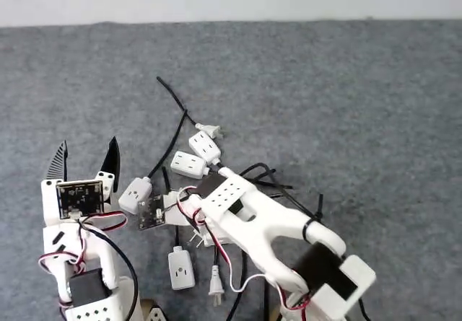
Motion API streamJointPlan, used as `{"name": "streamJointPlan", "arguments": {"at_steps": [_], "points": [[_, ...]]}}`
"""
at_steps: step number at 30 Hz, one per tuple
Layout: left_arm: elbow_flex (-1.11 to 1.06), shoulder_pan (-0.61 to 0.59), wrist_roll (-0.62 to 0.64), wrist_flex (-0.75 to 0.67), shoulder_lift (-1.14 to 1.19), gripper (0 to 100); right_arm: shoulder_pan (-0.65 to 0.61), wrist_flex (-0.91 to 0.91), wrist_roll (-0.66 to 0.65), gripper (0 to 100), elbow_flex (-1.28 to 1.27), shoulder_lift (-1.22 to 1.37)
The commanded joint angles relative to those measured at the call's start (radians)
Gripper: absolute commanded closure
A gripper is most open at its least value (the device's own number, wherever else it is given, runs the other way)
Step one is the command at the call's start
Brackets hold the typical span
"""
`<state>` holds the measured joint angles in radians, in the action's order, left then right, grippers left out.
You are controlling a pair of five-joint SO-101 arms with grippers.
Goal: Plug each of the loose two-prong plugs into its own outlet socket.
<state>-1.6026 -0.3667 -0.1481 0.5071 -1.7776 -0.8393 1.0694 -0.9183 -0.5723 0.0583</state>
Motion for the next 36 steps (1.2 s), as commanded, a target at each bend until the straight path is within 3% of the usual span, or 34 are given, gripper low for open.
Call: {"name": "streamJointPlan", "arguments": {"at_steps": [1,6,12,23,36], "points": [[0.015,-0.006,0.011,-0.031,-0.002,72,-0.015,-0.012,-0.04,79.4,0.043,0.016],[0.015,-0.006,0.011,-0.031,-0.002,72,-0.022,-0.016,-0.061,80.5,0.043,0.064],[0.015,-0.006,0.011,-0.031,-0.002,72,-0.022,-0.018,-0.097,98.6,0.044,0.068],[0.002,-0.006,0.011,-0.046,-0.002,72,-0.013,0.005,-0.095,99.0,0.118,0.067],[-0.007,-0.005,0.011,-0.052,-0.002,72,0.068,0.414,-0.094,99.0,0.585,0.067]]}}
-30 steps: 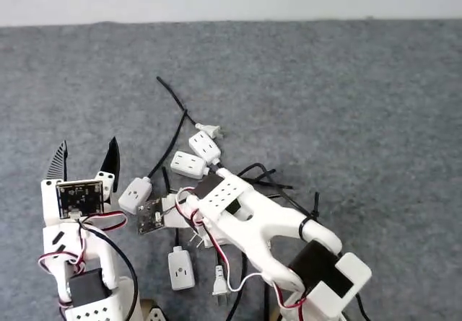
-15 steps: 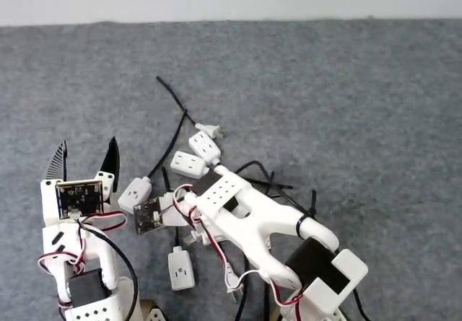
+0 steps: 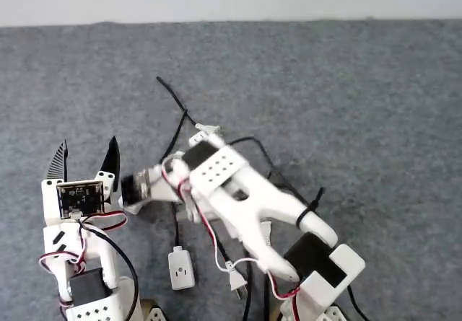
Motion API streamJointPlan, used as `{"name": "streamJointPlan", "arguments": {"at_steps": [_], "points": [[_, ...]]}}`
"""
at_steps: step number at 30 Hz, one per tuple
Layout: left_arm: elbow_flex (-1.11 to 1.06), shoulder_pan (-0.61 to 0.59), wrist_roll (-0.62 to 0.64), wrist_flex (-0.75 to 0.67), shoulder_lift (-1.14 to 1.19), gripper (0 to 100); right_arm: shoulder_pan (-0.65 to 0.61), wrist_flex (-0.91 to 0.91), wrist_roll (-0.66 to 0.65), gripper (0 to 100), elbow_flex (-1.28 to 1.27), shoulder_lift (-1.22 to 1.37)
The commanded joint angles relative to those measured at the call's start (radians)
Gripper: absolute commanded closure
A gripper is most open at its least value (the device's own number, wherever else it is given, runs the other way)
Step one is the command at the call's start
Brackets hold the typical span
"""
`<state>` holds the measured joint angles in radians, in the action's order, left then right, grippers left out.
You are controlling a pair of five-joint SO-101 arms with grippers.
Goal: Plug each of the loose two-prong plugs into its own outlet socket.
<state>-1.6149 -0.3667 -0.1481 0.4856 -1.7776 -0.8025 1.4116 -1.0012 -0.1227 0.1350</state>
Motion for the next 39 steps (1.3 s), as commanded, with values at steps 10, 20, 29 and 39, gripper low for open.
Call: {"name": "streamJointPlan", "arguments": {"at_steps": [10,20,29,39], "points": [[0.005,-0.005,0.011,-0.031,-0.002,72,0.039,0.205,-0.011,99.0,0.315,-0.01],[0.005,-0.008,0.011,-0.032,-0.002,72,0.033,0.021,-0.011,99.0,0.086,0.084],[0.004,-0.008,0.011,-0.032,-0.002,72,-0.016,-0.136,0.078,99.0,0.009,0.222],[-0.03,-0.009,0.006,-0.089,-0.002,72,-0.048,-0.145,0.086,97.9,0.009,0.295]]}}
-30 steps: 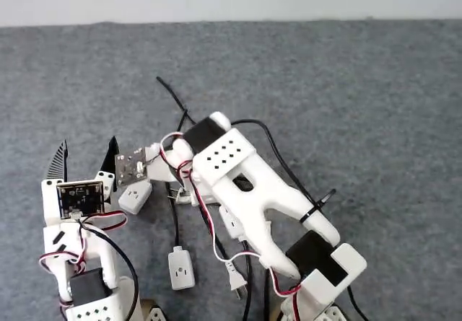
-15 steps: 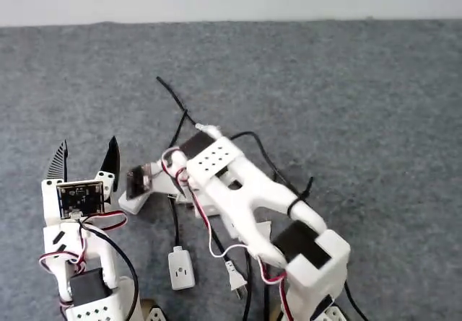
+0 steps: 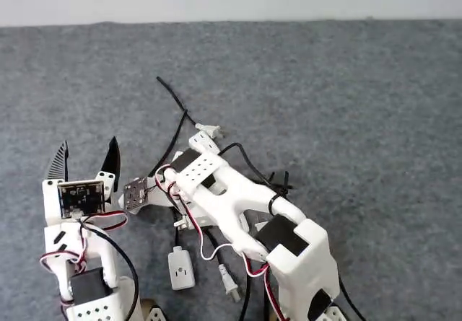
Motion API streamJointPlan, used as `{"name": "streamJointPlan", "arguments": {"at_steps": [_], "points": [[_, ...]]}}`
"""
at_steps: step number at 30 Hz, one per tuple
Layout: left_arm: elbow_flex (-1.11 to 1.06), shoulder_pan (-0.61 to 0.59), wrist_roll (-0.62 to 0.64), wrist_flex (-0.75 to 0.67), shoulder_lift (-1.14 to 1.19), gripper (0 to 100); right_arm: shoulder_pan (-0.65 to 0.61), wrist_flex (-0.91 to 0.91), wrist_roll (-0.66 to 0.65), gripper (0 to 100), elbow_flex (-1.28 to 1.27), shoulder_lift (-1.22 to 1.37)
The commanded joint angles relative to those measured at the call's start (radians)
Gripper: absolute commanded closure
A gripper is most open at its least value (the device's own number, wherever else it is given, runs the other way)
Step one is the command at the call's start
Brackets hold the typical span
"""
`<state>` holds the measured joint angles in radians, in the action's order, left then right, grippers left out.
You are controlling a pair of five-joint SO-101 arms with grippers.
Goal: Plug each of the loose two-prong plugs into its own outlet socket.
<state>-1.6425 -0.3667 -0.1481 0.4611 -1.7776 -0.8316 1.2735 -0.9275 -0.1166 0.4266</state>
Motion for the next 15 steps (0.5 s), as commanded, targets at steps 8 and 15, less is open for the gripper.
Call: {"name": "streamJointPlan", "arguments": {"at_steps": [8,15], "points": [[-0.012,-0.009,0.006,-0.081,-0.002,72,-0.019,0.001,0.014,91.3,0.049,0.004],[-0.012,-0.009,0.006,-0.081,-0.002,72,-0.038,0.001,0.064,90.9,0.126,0.005]]}}
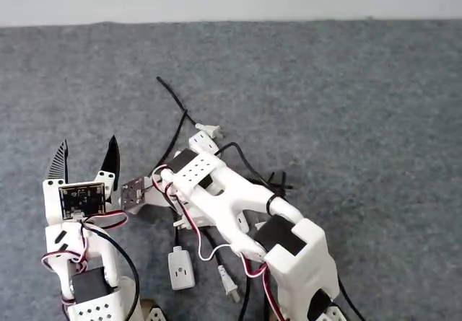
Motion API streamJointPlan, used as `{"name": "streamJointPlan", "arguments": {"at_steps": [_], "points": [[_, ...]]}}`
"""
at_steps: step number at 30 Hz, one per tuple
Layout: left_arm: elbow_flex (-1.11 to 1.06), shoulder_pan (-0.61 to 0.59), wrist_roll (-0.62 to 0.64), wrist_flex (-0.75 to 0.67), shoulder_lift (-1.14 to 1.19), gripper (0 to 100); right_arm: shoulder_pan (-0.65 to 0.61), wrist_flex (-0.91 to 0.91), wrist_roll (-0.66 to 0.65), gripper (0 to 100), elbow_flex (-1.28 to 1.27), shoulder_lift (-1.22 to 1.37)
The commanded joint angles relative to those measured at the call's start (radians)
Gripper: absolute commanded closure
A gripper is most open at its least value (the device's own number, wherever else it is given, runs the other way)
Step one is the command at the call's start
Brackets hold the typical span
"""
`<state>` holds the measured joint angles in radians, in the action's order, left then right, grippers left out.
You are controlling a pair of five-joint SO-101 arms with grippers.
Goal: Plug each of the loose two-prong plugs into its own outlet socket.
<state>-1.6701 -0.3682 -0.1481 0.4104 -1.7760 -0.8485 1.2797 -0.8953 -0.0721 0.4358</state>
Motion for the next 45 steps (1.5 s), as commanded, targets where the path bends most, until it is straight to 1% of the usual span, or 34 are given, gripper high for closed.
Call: {"name": "streamJointPlan", "arguments": {"at_steps": [1,19,28,32,45], "points": [[0.016,-0.008,0.006,-0.031,-0.003,72,-0.027,-0.005,0.034,90.9,0.092,-0.004],[0.016,-0.009,0.006,-0.031,-0.003,72,-0.042,-0.004,0.037,90.9,0.189,-0.002],[0.016,-0.011,0.008,-0.031,-0.003,72,-0.054,0.002,0.037,90.8,0.184,-0.002],[0.018,-0.04,0.029,-0.034,-0.003,72,-0.056,0.035,0.037,90.8,0.19,-0.001],[0.019,-0.043,0.038,-0.034,-0.003,72,-0.082,0.021,0.037,90.7,0.213,-0.002]]}}
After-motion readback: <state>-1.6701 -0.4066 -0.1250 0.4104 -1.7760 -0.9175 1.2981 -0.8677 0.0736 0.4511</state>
